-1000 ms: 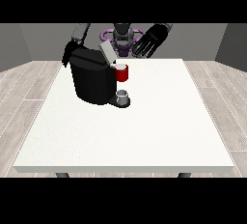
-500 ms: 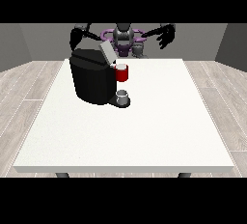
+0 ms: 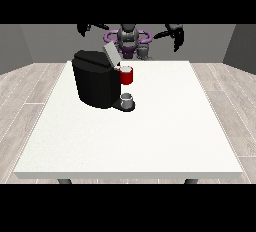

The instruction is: Insert the coffee pod into the coffee machine and close the lid

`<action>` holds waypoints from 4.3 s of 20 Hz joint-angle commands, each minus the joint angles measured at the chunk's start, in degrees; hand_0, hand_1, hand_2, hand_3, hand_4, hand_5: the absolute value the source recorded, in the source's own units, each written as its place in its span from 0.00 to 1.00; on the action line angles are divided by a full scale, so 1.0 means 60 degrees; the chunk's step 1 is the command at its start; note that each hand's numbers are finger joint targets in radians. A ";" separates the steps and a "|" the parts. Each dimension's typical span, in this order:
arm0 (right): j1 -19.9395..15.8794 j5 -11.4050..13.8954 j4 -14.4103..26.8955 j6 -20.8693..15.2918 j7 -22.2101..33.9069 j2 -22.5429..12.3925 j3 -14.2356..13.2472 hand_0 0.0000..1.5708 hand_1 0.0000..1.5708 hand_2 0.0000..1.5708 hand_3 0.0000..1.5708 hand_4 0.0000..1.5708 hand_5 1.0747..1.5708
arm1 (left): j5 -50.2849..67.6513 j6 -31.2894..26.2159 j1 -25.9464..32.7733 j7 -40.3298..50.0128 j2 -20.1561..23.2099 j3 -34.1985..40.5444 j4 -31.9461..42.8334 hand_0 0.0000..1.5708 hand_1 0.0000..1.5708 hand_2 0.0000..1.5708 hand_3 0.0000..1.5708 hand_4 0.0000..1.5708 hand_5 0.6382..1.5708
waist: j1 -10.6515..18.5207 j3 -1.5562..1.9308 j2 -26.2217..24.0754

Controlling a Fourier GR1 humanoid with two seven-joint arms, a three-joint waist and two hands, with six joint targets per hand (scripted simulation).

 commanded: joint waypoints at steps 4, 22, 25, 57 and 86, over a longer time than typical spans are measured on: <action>-0.0818 -0.0269 0.0977 0.0018 0.0159 -0.0312 -0.0658 0.00 0.00 0.00 0.00 0.00 1.00 | 0.1247 0.0241 0.0653 0.0358 -0.0251 -0.1090 -0.1233 0.00 0.00 0.00 0.00 0.27 1.00 | 0.0626 0.0006 0.0475; -0.2816 -0.1264 0.2656 0.0407 0.1080 -0.0471 -0.1167 0.00 0.00 0.00 0.00 0.00 1.00 | 0.2636 0.0730 0.2449 0.2190 -0.0254 -0.2688 -0.5295 0.00 0.00 0.00 0.00 0.17 1.00 | 0.0750 0.0004 0.1716; -0.3478 -0.1442 0.2943 0.0747 0.0338 -0.0827 -0.1424 0.00 0.00 0.00 0.00 0.00 1.00 | 0.2400 0.0237 0.2256 0.1343 -0.0073 -0.2215 -0.5704 0.00 0.00 0.00 0.00 0.24 1.00 | 0.0961 0.0004 0.2796; -0.6206 0.0131 0.2791 0.0168 0.1193 -0.0267 0.0331 0.00 0.00 0.00 0.00 0.00 1.00 | 0.2522 0.0466 0.2927 0.2221 0.0304 -0.2724 -0.7316 0.00 0.00 0.00 0.00 0.21 1.00 | 0.1435 0.0001 0.3595; -0.7590 0.0850 -0.0067 -0.0159 0.4686 -0.2171 -0.0451 0.00 0.00 0.00 0.00 0.00 1.00 | 0.2620 -0.0203 0.0696 0.2083 -0.0014 -0.3529 -0.7343 0.00 0.00 0.00 0.00 0.24 1.00 | 0.4737 0.0030 0.5802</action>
